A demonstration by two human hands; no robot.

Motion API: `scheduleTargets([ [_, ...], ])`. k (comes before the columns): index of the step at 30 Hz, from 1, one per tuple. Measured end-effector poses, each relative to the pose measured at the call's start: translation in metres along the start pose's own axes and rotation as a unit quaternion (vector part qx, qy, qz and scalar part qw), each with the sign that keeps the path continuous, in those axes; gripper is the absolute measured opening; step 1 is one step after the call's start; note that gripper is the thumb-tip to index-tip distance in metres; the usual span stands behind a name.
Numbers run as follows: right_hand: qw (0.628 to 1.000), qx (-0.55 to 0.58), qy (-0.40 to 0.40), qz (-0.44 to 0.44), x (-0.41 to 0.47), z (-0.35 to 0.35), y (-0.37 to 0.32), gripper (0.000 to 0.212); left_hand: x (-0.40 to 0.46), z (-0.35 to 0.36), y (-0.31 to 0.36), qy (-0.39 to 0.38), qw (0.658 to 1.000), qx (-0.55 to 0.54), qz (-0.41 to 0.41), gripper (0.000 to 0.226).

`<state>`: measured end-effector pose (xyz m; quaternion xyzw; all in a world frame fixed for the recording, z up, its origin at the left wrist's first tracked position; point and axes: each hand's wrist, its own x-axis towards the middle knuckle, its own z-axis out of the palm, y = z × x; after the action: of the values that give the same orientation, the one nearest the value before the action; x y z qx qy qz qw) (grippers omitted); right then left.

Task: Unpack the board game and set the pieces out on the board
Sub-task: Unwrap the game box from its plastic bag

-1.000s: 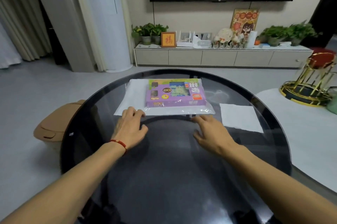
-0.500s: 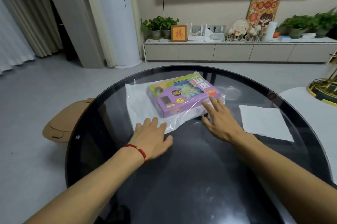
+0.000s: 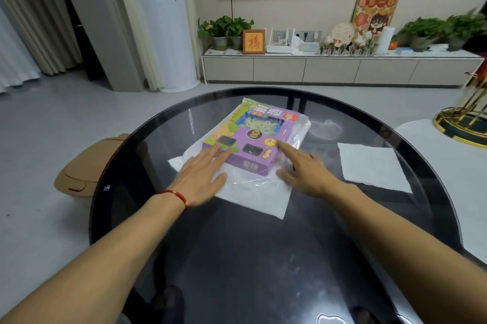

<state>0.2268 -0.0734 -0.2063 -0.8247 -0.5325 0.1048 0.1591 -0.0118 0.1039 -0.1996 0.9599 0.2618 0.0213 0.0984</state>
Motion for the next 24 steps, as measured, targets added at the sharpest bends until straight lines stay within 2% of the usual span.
scheduleTargets([
  [3,0.996,-0.046,0.068,0.022,0.013,-0.003,0.001,0.074,-0.007,0.002,0.022,0.012,1.0,0.026,-0.012,0.072],
  [6,0.984,-0.11,0.126,0.069,0.013,-0.009,-0.007,0.059,-0.012,0.002,0.058,0.024,0.998,0.052,-0.019,0.073],
  [8,0.984,-0.101,0.142,0.033,0.005,-0.011,-0.015,0.046,-0.016,0.007,0.082,0.032,0.993,0.096,-0.058,0.077],
  [12,0.97,-0.136,0.172,-0.106,-0.023,-0.014,-0.028,0.026,-0.007,0.01,0.11,0.089,0.976,0.135,-0.144,0.075],
  [16,0.979,-0.118,0.127,-0.107,-0.046,-0.015,-0.03,0.011,-0.005,0.004,0.105,0.142,0.977,0.113,-0.114,0.056],
  [19,0.964,-0.122,0.199,-0.129,-0.057,-0.017,-0.031,0.007,-0.01,0.0,0.103,0.174,0.977,0.104,-0.065,0.035],
  [22,0.955,-0.07,0.273,-0.094,-0.068,-0.027,-0.04,0.011,-0.007,-0.01,0.102,0.197,0.975,0.007,-0.102,0.033],
  [24,0.969,0.019,0.244,-0.035,-0.074,-0.03,-0.049,0.016,-0.003,-0.015,0.1,0.203,0.966,-0.089,-0.132,0.036],
])
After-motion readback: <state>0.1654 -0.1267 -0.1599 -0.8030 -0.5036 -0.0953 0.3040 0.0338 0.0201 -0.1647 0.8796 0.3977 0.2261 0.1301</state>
